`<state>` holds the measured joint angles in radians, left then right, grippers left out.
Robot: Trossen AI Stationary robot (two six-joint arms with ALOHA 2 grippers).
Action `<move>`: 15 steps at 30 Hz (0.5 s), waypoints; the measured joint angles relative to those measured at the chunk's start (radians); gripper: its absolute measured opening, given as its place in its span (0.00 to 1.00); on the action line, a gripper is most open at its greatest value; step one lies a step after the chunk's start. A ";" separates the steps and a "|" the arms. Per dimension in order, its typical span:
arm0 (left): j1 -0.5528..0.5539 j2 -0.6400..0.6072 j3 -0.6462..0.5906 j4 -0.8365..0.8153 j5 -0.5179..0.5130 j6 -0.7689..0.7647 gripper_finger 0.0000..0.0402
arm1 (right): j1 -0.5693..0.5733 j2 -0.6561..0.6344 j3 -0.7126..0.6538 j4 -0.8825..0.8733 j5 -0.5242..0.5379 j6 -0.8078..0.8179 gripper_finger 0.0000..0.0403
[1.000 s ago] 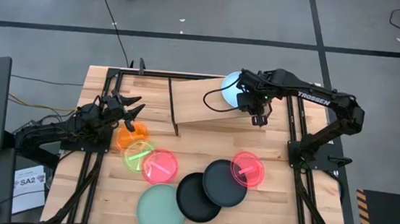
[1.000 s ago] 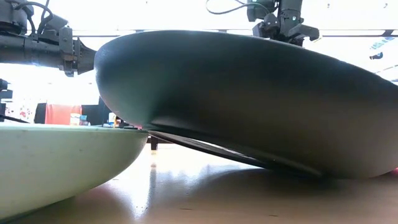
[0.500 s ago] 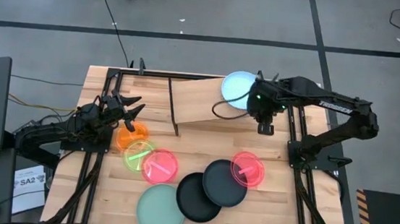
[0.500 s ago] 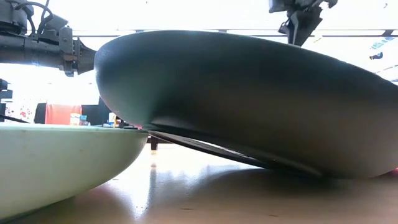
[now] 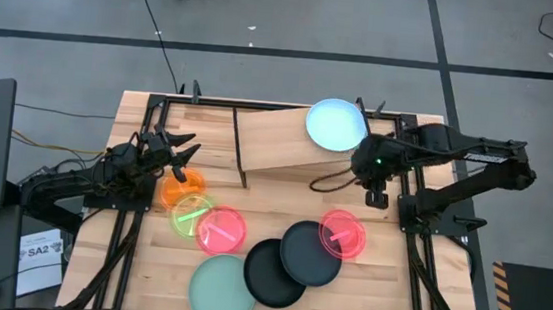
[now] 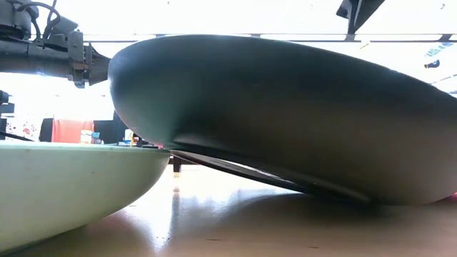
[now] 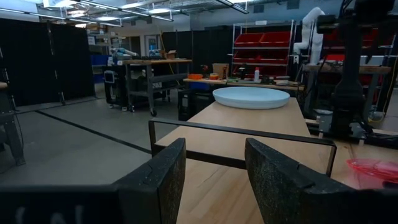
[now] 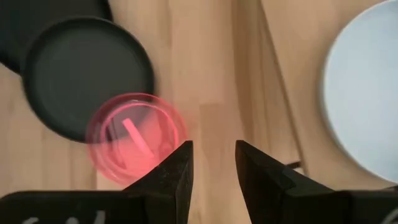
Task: Place and stack plates onto a shelf
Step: Put the small right pink plate on the shelf
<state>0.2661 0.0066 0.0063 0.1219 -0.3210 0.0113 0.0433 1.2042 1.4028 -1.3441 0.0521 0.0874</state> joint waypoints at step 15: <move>0.000 0.000 0.000 0.000 0.000 0.000 0.43 | 0.063 -0.167 -0.487 0.210 -0.078 0.287 0.31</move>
<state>0.2662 0.0066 0.0063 0.1219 -0.3210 0.0110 0.1062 1.0373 0.9153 -1.1344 -0.0261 0.3741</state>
